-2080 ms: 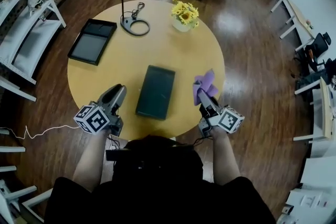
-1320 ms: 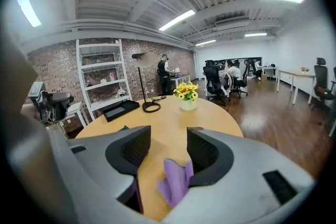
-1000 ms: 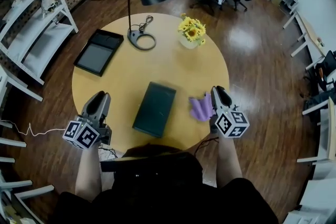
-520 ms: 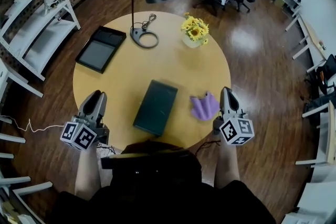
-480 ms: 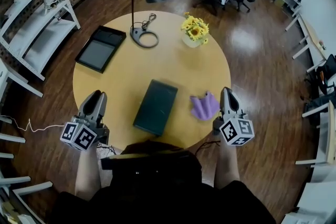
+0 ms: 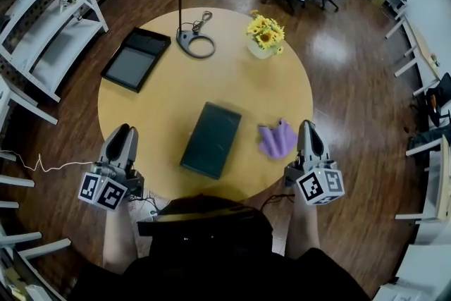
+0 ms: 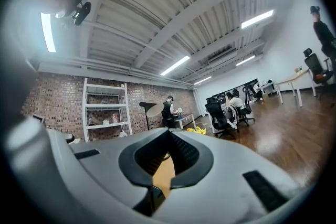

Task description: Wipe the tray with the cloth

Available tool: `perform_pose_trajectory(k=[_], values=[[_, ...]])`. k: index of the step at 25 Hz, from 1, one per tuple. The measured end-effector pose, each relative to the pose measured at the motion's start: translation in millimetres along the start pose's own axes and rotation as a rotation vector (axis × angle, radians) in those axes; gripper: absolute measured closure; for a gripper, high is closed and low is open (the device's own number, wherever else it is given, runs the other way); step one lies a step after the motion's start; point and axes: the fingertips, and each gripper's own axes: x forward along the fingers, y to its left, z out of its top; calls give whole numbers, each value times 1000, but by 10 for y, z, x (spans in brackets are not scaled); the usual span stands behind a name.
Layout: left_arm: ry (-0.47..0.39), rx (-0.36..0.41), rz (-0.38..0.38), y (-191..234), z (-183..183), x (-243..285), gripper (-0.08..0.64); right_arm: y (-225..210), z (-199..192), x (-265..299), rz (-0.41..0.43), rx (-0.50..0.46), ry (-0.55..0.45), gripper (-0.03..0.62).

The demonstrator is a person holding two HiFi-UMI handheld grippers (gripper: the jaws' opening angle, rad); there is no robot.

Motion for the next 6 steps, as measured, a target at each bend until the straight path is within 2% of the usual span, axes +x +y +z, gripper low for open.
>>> perform_pose_trajectory(k=[6], values=[[5, 16, 71, 213, -3, -124, 468, 108, -105, 29, 18, 36, 21, 592]])
